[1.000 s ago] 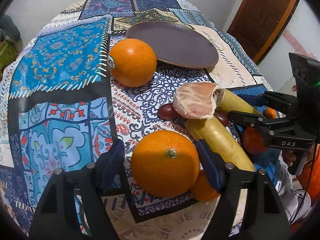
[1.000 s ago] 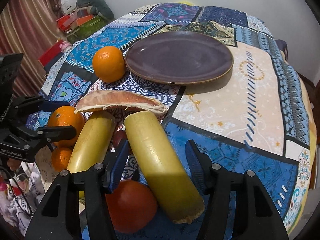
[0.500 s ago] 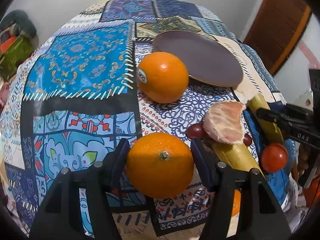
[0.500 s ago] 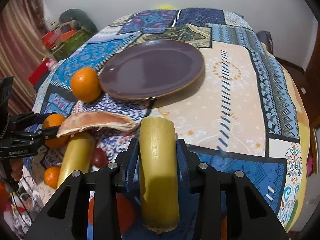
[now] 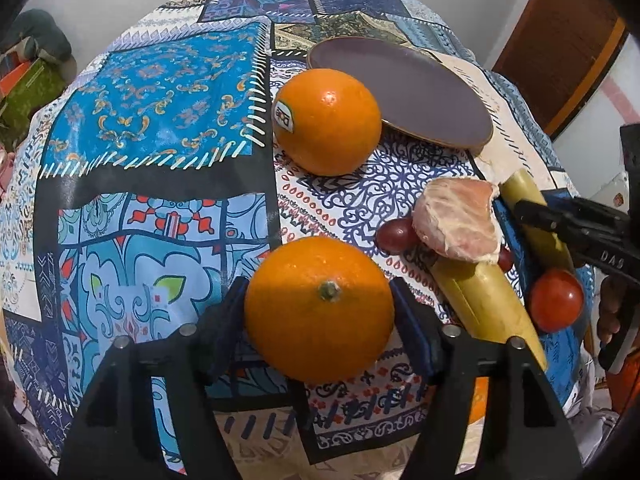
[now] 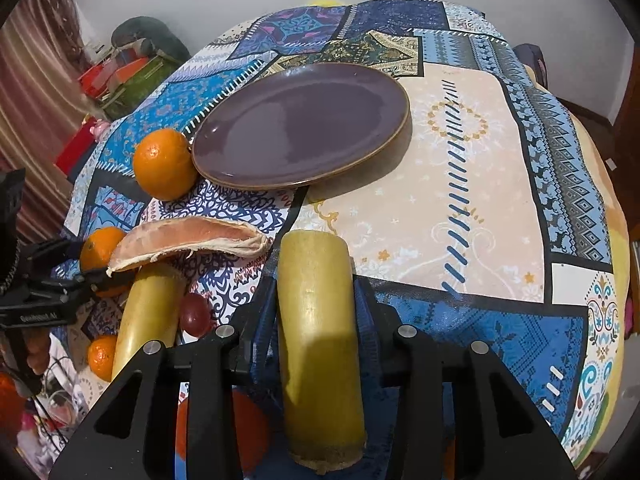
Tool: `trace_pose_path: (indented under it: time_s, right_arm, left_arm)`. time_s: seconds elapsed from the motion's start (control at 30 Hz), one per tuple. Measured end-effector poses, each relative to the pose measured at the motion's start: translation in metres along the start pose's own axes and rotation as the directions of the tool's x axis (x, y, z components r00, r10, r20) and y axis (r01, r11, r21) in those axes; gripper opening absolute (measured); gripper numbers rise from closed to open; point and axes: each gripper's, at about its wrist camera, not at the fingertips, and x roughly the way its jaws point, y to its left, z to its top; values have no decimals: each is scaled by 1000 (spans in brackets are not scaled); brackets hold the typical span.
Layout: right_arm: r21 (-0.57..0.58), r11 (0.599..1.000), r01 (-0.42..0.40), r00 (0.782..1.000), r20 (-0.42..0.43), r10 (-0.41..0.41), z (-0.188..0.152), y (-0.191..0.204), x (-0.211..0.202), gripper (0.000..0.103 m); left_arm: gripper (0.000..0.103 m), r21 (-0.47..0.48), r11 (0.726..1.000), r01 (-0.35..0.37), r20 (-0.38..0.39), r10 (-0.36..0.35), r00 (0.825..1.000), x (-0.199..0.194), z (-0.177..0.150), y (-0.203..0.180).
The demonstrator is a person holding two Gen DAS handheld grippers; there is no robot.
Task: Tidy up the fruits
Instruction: 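Carry the orange with the left gripper while the right gripper sets the corn cob on the plate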
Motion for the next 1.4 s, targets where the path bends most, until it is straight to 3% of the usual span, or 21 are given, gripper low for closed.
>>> trace_pose_path:
  time_s: [0.2, 0.4, 0.67, 0.9, 1.13, 1.4]
  right_arm:
    - [5, 1000, 4, 998, 56, -4, 3, 2, -15, 36]
    - [-27, 999, 42, 989, 140, -38, 13, 9, -40, 35]
    - [-31, 998, 55, 977, 207, -47, 26, 12, -60, 35]
    - [-41, 998, 52, 962, 270, -39, 39, 16, -79, 35]
    - [-56, 997, 49, 949, 313, -29, 53, 19, -86, 35]
    - [-79, 996, 44, 952, 307, -18, 68, 20, -72, 35]
  left_arm:
    - [65, -7, 1000, -14, 18, 14, 1000, -7, 2, 2]
    - [65, -31, 999, -31, 100, 34, 994, -35, 10, 4]
    - [65, -22, 998, -52, 246, 55, 968, -80, 33, -5]
    - [65, -10, 999, -51, 324, 51, 945, -100, 55, -15]
    - [65, 3, 999, -42, 352, 38, 935, -101, 74, -24]
    - [65, 6, 1000, -30, 353, 26, 935, -85, 97, -29]
